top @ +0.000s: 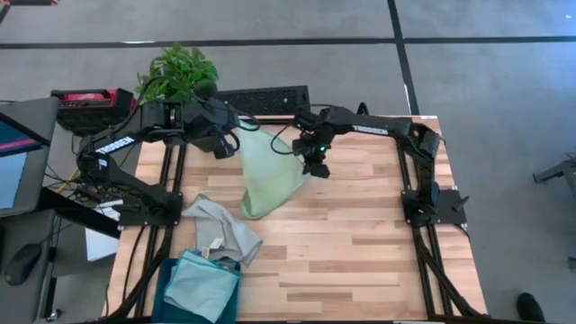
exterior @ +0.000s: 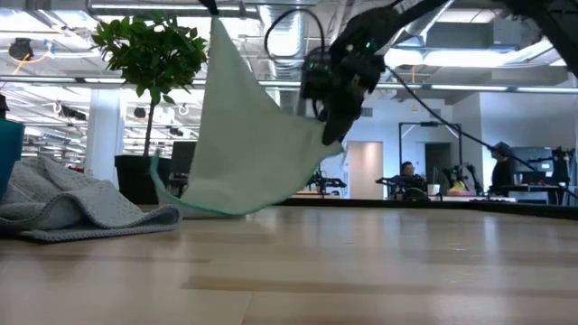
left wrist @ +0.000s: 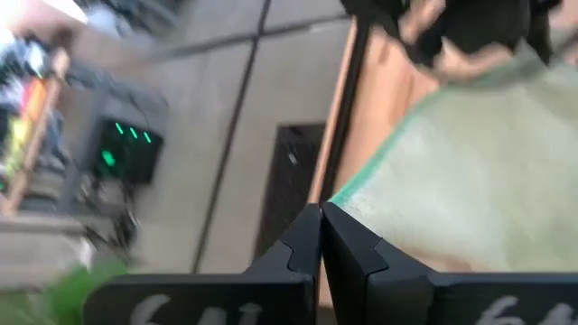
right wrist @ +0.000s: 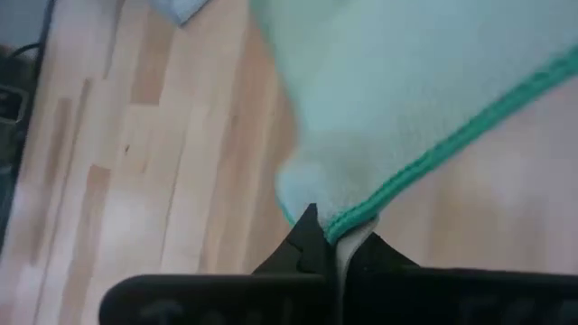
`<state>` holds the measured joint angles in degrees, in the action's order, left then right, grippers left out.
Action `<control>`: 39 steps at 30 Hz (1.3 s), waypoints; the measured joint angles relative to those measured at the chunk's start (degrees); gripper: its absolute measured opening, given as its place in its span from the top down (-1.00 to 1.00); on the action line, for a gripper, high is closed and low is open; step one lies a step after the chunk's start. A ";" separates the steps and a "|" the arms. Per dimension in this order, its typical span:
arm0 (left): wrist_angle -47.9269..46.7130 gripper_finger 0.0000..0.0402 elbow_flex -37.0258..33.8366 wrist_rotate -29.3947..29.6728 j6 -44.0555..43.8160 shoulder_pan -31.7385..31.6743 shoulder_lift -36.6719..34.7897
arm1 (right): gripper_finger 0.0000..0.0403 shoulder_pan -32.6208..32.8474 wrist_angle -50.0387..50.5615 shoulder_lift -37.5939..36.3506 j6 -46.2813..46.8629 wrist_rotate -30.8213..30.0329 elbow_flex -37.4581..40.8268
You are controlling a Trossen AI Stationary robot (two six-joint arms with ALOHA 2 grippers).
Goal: Fold microfiber towels
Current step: Fold the green microfiber towel
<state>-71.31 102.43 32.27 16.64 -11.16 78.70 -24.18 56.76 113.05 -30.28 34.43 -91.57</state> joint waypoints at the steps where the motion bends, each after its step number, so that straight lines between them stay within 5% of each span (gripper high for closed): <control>1: -1.60 1.00 0.00 -0.06 -2.01 0.00 0.00 | 0.96 -0.16 0.66 -1.39 0.66 -1.11 0.00; 9: -8.94 1.00 -0.15 -2.07 -14.37 0.02 0.04 | 0.94 -0.23 3.92 -12.20 8.35 -12.25 -0.06; 17: -9.43 1.00 -0.15 -2.51 -17.82 0.35 0.16 | 0.98 -0.25 5.41 -21.81 18.07 -24.69 -0.07; 30: -7.73 1.00 -0.22 -4.75 -13.72 -1.64 7.41 | 0.98 -1.32 4.32 -29.28 25.32 -43.97 -0.07; 39: 4.03 1.00 -0.22 1.57 -6.59 -8.22 12.66 | 0.97 -6.91 0.56 -27.93 20.91 -49.82 -0.04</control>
<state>-67.28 102.21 33.84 10.05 -19.38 91.35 -31.09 57.32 85.12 -9.38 -15.39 -91.61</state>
